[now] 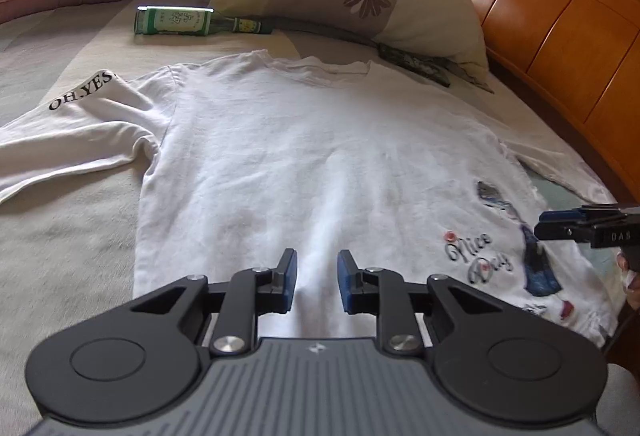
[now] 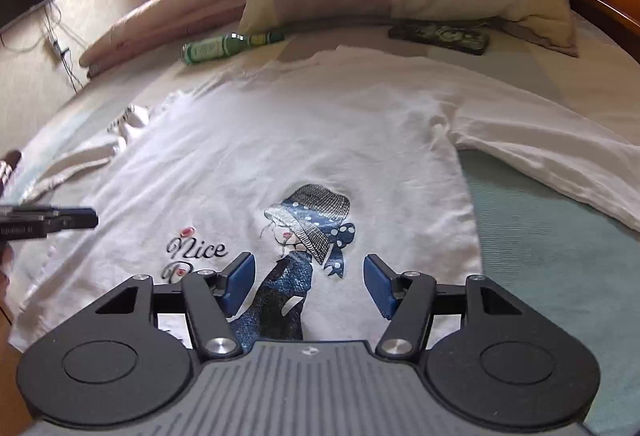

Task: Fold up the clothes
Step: 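Open both grippers to release the hem and lift them off the shirt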

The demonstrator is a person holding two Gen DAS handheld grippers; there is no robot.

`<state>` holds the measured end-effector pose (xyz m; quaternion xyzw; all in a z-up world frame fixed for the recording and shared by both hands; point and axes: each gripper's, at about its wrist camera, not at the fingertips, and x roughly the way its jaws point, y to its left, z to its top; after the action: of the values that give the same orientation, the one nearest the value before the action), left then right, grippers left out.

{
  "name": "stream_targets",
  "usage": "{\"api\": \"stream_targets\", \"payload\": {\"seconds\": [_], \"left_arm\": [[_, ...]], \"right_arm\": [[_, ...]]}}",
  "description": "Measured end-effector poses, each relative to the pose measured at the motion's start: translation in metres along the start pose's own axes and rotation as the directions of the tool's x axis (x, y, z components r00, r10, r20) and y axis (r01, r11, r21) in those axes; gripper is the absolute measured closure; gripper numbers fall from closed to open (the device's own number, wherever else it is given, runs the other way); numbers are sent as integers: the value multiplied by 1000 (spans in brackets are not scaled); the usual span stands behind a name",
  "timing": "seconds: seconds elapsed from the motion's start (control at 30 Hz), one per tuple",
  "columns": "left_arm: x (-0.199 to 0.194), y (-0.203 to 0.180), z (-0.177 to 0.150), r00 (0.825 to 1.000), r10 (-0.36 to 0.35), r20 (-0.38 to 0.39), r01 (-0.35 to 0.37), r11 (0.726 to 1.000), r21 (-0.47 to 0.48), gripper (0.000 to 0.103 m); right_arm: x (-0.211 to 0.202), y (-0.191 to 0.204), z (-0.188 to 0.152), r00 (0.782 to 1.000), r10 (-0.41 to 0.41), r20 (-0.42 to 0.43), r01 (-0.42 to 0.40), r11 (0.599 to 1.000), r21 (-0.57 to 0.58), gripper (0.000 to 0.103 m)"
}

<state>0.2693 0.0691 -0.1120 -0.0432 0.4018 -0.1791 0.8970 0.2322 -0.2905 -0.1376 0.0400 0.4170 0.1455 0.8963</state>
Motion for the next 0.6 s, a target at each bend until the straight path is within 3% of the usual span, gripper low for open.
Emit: {"api": "stream_targets", "payload": {"seconds": [0.1,0.2,0.33,0.37,0.43,0.6], "left_arm": [[-6,25,-7,1000,-16,-3,16,1000,-19,80],[-25,43,-20,999,33,-7,-33,999,29,85],[-34,31,-16,995,94,-36,-88,986,140,84],[-32,24,-15,995,97,-32,-90,979,183,79],[-25,7,-17,998,61,-20,-53,964,260,74],[-21,-21,-34,999,-21,-46,36,939,341,69]], "right_arm": [[-2,-6,-19,999,-43,0,43,993,-106,33],[-26,-24,-41,996,-87,-5,86,985,-147,25],[-45,-24,-48,989,-143,-40,133,971,-200,24],[-45,-18,-45,988,-152,-38,140,966,-218,24],[-43,-1,-35,993,-120,-17,112,960,-256,24],[-20,45,-19,999,32,4,-28,935,-353,20]]}}
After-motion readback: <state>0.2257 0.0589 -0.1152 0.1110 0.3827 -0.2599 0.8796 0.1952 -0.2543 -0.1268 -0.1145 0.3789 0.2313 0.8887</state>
